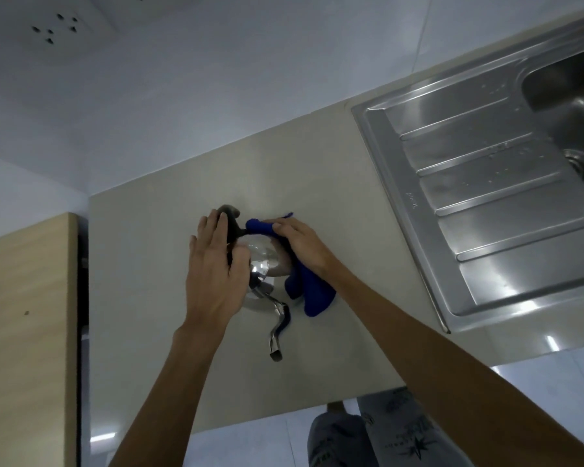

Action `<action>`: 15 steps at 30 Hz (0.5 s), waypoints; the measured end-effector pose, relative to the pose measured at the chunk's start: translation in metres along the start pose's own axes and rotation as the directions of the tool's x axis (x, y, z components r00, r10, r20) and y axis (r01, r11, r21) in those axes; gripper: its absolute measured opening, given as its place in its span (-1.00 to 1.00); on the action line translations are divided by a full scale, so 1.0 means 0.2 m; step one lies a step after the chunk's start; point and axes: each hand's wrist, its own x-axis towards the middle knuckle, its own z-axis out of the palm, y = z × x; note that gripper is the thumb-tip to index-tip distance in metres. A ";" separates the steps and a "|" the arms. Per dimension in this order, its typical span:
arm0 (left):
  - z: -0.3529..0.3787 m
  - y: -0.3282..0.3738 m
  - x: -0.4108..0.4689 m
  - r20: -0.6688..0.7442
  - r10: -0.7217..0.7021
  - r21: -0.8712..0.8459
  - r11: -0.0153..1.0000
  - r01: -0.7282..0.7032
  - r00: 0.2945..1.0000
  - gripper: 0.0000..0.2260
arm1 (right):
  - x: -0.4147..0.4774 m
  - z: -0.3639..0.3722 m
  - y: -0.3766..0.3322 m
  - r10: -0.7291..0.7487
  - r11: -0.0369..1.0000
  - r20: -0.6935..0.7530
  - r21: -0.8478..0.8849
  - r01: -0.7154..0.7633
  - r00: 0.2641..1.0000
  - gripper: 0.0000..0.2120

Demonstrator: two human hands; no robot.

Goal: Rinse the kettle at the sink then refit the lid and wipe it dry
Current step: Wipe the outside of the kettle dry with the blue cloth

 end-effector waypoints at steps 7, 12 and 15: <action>0.00 0.02 0.00 -0.019 -0.004 -0.028 1.000 0.003 1.000 -0.33 | -0.20 0.14 -0.04 -0.312 0.950 -0.182 -0.065 0.305 0.933 -0.68; -0.01 0.02 0.01 -0.017 0.035 0.040 0.999 -0.034 0.999 -0.29 | -0.07 0.05 -0.05 -0.039 0.999 -0.102 -0.003 0.039 0.994 -0.68; -0.01 0.03 0.01 -0.034 0.039 0.022 0.999 -0.038 0.999 -0.30 | -0.19 0.11 -0.08 -0.230 0.973 -0.108 -0.046 0.226 0.967 -0.69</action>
